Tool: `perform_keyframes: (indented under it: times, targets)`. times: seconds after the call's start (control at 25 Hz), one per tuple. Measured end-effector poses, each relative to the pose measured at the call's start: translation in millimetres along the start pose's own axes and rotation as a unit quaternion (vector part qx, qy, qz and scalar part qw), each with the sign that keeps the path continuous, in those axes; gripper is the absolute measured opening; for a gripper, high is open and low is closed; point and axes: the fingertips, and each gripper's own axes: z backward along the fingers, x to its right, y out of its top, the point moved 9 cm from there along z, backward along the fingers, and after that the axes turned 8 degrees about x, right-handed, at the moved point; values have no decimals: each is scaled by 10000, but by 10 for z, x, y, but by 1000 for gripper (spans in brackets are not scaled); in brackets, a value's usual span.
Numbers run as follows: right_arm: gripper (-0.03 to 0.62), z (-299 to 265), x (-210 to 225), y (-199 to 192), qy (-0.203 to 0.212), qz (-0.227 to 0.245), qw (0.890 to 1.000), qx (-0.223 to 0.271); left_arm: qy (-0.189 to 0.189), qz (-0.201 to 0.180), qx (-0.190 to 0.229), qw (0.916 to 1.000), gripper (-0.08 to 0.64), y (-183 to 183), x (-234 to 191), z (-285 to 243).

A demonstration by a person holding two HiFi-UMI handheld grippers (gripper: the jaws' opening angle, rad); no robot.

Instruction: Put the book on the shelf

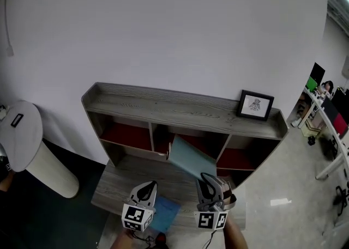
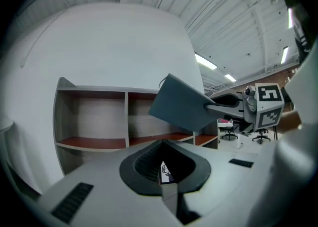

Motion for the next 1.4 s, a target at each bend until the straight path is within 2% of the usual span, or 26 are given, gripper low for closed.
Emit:
perform_keyframes:
  times: [0.24, 0.44, 0.8, 1.12, 1.4]
  targets:
    - [71, -453, -172, -133, 286, 1180, 9926, -5, -113, 98, -15, 9999, 5, -58, -257, -132]
    - [71, -804, -369, -323, 641, 1748, 9825, -53, -211, 191, -66, 9996, 5, -124, -452, -246]
    - [71, -1103, -630, -576, 863, 2038, 9749, -225, -278, 369, -228, 9987, 5, -295, -717, -359]
    - [74, -1270, -789, -820, 1095, 1887, 9741, -596, -379, 463, -325, 9977, 5, -406, -848, -436]
    - [98, -1313, -803, -976, 1328, 1540, 9755, -844, -452, 641, -420, 9960, 5, -493, -908, -510]
